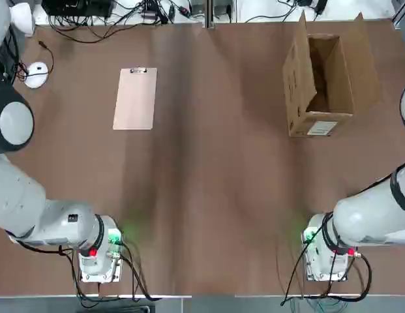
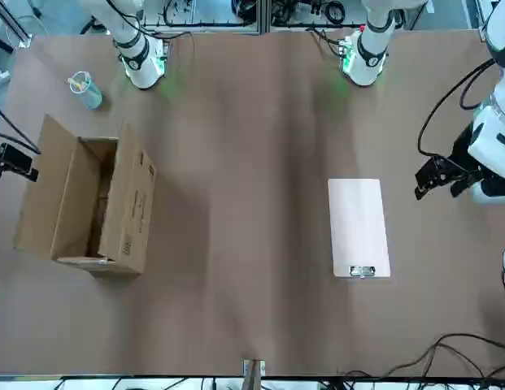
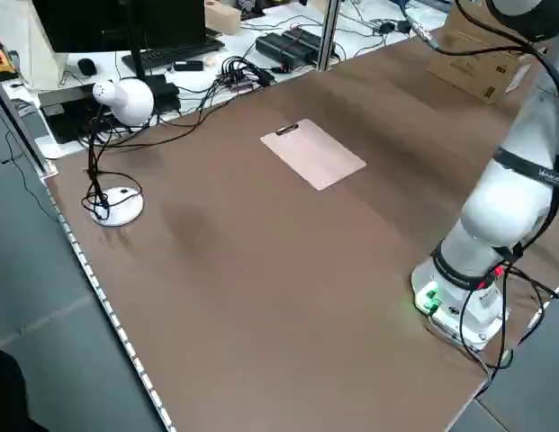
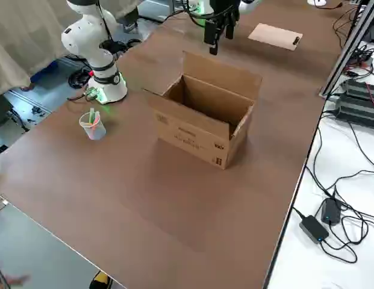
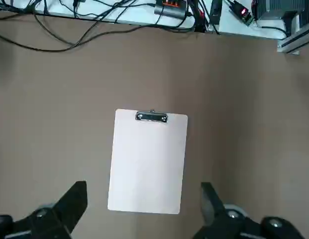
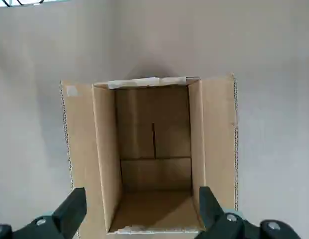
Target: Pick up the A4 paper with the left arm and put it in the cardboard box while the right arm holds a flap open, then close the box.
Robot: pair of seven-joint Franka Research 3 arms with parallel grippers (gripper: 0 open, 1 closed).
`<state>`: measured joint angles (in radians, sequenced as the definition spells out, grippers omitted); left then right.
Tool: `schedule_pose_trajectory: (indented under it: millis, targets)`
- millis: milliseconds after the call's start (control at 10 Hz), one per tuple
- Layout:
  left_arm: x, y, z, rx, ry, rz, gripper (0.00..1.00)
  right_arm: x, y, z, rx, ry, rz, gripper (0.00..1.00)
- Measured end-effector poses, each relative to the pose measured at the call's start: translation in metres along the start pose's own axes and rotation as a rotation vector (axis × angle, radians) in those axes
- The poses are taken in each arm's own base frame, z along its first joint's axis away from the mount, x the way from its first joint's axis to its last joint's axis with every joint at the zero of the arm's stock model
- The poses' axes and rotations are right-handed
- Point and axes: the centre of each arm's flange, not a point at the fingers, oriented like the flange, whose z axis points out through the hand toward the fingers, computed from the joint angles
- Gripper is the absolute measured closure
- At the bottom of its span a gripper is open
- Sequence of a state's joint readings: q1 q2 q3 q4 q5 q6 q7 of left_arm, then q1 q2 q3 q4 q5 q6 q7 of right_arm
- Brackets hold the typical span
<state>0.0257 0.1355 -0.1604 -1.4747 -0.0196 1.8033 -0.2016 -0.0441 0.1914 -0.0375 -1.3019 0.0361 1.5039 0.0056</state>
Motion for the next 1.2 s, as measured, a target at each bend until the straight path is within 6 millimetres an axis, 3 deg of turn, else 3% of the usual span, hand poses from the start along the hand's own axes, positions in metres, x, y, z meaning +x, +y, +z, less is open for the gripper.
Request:
schedule_pose_trajectory:
  millis: [300, 500, 600, 700, 800, 1000, 1200]
  targets:
    - [0.000, 0.001, 0.000, 0.000, 0.000, 0.002, 0.00, -0.005, -0.007, 0.004, 0.004, -0.046, -0.013, 0.00]
    - [-0.001, 0.002, 0.000, 0.000, -0.002, 0.003, 0.00, -0.005, -0.040, 0.008, -0.026, -0.047, -0.109, 0.00]
    - [-0.001, 0.003, 0.002, 0.000, -0.006, 0.005, 0.00, -0.001, -0.054, 0.015, -0.050, -0.042, -0.235, 0.00]
    - [-0.001, 0.001, 0.005, 0.002, -0.015, 0.007, 0.00, 0.007, -0.052, 0.023, -0.052, -0.040, -0.399, 0.00]
    - [-0.002, -0.002, 0.012, 0.006, -0.033, 0.011, 0.00, 0.015, -0.036, 0.030, -0.051, -0.037, -0.569, 0.00]
    - [-0.001, -0.003, 0.050, 0.014, -0.104, 0.014, 0.00, 0.027, -0.012, 0.048, -0.041, -0.057, -0.899, 0.00]
    - [0.004, -0.005, 0.095, 0.022, -0.173, -0.018, 0.00, 0.041, -0.021, 0.070, -0.037, -0.054, -1.282, 0.00]
